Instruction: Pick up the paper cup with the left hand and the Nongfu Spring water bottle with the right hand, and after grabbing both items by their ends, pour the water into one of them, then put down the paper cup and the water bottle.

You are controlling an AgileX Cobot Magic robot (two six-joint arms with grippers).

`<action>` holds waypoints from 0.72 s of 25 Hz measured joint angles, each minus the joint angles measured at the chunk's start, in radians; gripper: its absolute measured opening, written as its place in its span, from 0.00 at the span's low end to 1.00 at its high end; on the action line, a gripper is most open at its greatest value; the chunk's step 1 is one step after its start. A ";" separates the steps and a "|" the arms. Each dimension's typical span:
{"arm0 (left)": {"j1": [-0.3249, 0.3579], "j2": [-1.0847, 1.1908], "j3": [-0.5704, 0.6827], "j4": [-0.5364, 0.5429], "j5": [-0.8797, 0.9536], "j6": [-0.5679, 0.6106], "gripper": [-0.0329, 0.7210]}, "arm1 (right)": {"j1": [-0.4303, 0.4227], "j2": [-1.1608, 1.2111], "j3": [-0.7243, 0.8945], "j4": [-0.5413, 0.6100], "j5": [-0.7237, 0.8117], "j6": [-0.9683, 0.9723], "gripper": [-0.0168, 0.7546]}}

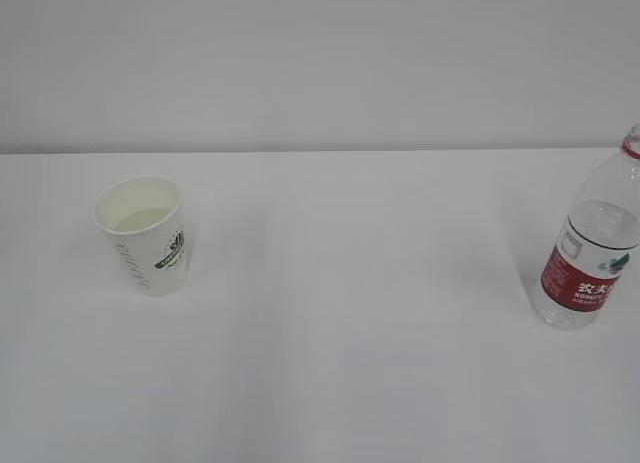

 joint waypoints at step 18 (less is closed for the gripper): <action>0.000 -0.136 0.064 0.027 0.116 0.024 0.71 | 0.000 0.000 0.107 0.123 0.002 -0.051 0.78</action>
